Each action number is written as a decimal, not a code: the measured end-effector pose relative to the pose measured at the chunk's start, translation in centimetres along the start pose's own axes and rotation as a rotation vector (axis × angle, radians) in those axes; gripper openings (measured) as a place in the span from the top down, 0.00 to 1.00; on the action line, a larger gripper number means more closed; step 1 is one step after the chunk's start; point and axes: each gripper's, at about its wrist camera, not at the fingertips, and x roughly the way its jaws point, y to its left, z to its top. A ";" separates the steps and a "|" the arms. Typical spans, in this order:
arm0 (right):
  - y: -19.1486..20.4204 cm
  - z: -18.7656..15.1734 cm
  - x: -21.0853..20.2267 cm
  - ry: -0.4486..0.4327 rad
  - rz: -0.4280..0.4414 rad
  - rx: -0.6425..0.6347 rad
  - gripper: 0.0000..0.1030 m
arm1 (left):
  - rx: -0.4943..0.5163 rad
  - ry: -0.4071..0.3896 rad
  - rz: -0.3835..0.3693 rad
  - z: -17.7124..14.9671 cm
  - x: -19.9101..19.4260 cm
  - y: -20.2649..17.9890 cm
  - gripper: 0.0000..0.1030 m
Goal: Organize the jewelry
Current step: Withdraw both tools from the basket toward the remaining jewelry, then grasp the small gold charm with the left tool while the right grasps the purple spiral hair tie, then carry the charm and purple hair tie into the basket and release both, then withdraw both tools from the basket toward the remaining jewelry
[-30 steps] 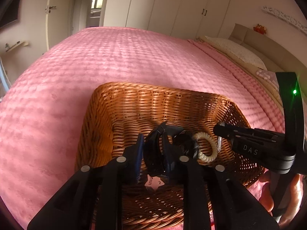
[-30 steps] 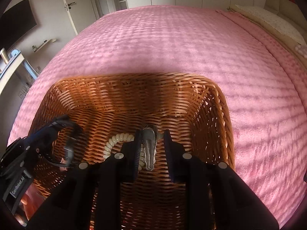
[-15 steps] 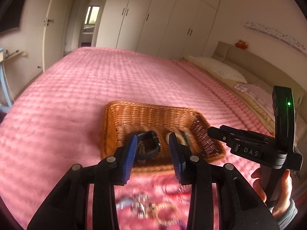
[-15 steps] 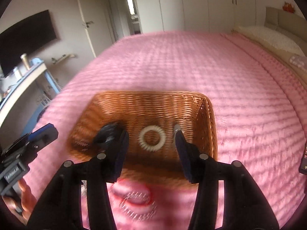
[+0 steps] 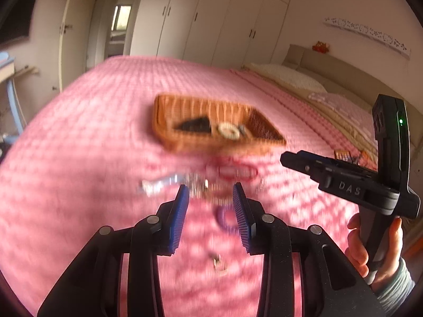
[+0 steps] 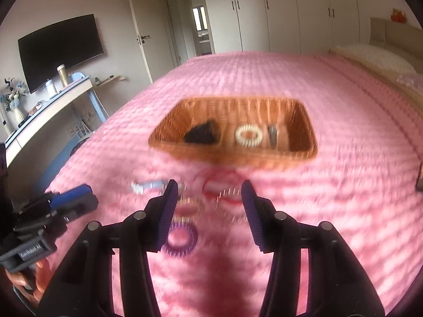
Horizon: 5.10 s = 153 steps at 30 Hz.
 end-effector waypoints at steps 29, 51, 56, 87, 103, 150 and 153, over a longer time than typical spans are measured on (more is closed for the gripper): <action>2.9 -4.9 7.6 0.221 -0.017 -0.042 0.89 | 0.041 0.151 0.014 -6.6 4.2 -0.4 0.67; -2.1 -6.9 3.9 0.188 -0.065 0.031 0.72 | 0.111 0.158 0.028 -7.2 4.3 -1.7 0.67; -2.2 -6.9 4.2 0.186 -0.070 0.033 0.69 | 0.124 0.165 0.007 -7.3 4.4 -2.1 0.67; -3.5 -1.1 -1.1 0.008 0.070 0.091 0.91 | 0.171 -0.090 -0.039 -1.7 -0.3 -3.7 0.93; -4.9 11.2 5.9 -0.047 -0.047 0.048 0.91 | 0.147 -0.163 -0.031 12.5 7.8 -1.5 0.93; -0.5 8.1 4.6 -0.037 -0.050 -0.054 0.60 | 0.046 -0.048 -0.039 9.1 5.5 6.0 0.46; 0.5 5.8 4.0 -0.032 -0.046 -0.063 0.60 | 0.025 -0.015 -0.033 7.4 5.6 7.0 0.46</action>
